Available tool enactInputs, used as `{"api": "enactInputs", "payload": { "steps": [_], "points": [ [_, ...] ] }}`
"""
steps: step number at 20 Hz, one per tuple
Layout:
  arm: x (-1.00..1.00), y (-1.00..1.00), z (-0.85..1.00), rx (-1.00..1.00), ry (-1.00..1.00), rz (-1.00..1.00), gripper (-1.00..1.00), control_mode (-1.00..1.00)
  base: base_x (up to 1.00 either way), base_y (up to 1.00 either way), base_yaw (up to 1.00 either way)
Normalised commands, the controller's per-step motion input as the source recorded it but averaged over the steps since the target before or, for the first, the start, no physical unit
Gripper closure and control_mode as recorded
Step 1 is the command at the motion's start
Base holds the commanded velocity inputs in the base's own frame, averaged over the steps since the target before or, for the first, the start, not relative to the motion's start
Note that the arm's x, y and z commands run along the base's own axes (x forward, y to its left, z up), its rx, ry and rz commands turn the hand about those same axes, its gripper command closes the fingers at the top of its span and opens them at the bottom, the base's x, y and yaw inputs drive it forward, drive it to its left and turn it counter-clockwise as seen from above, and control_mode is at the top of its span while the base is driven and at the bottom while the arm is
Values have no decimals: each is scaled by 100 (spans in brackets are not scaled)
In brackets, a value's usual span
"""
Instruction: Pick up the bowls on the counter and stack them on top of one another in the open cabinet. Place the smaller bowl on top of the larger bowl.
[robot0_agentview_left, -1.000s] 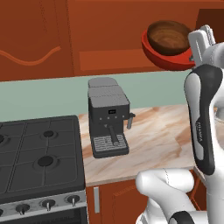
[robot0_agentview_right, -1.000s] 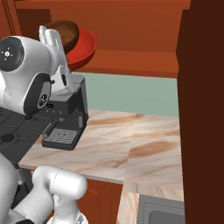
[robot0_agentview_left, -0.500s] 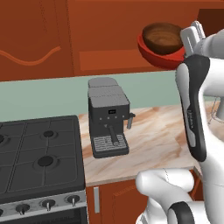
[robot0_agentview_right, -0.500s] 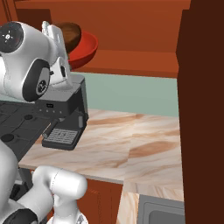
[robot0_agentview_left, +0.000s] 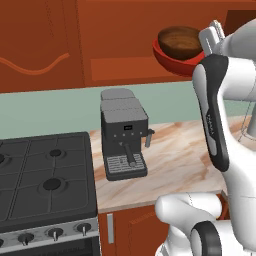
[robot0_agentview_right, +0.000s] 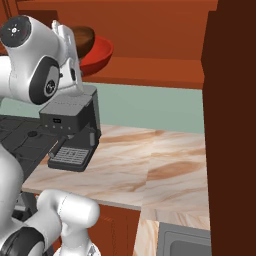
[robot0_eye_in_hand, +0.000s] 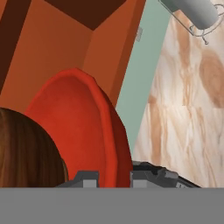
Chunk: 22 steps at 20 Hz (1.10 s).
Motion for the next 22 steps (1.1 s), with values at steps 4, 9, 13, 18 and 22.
{"api": "enactInputs", "payload": {
  "steps": [4, 9, 13, 18, 22],
  "points": [
    [21, 4, 0, 0, 0, -1, 100, -100, 0, 0, 0],
    [18, 4, -3, 0, 0, -1, 100, -100, 0, 0, 0],
    [17, 3, -7, 0, 0, -1, 100, -100, 0, 0, 0],
    [16, 2, -7, 1, 0, -1, 100, -100, 0, 0, 0],
    [16, 2, -7, 2, 0, -1, 100, -100, 0, 0, 0]
  ]
}}
